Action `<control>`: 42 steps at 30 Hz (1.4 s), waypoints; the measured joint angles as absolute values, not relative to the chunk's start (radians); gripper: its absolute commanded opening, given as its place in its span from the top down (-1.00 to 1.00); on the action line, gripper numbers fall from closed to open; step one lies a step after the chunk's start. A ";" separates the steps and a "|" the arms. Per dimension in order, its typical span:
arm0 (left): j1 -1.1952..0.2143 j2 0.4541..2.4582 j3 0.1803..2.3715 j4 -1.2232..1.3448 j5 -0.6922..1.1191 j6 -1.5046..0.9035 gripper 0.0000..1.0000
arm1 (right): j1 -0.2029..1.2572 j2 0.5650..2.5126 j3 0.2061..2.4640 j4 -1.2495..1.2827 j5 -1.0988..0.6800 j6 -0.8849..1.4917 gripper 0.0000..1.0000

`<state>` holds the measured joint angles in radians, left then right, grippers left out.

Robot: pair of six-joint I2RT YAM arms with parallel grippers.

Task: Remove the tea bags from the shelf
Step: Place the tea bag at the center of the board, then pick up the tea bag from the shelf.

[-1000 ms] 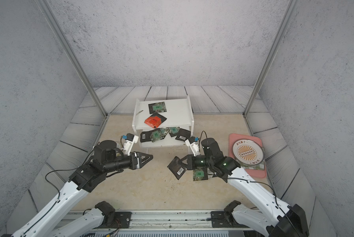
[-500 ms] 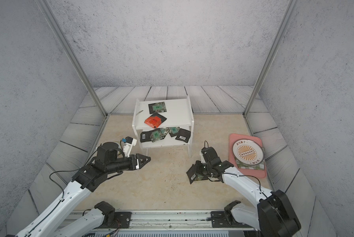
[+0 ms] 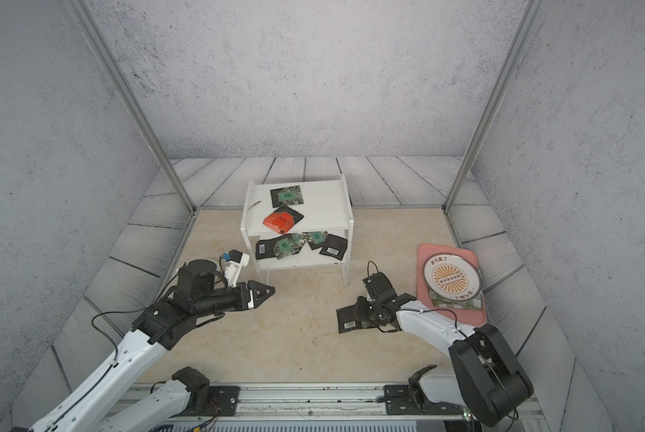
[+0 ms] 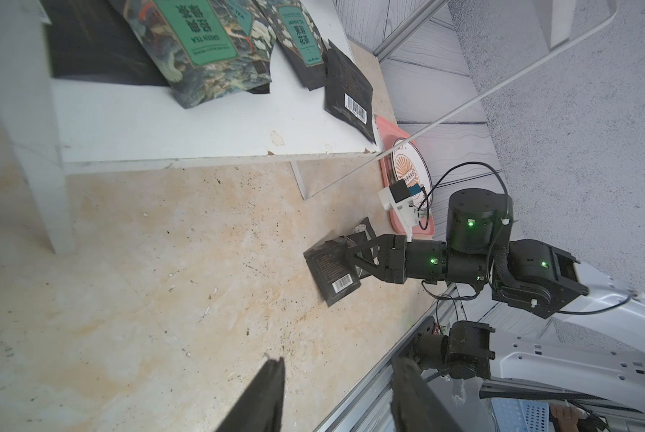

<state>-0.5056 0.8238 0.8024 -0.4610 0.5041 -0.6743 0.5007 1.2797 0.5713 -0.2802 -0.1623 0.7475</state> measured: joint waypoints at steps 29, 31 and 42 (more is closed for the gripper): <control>-0.424 0.878 1.209 -0.706 0.365 -0.612 -0.16 | 0.630 1.066 1.338 -0.822 -0.117 0.324 -0.08; -0.403 0.895 1.251 -0.742 0.349 -0.608 -0.32 | 0.656 1.112 1.422 -0.835 -0.122 0.268 -0.43; -0.308 1.031 1.469 -0.858 0.247 -0.610 -0.35 | 0.740 1.370 1.758 -0.840 -0.181 -0.043 -0.98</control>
<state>-0.3084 1.0306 1.4689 -0.8581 0.2470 -0.6102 0.7399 1.3705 1.7580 -0.8402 -0.1814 -0.0425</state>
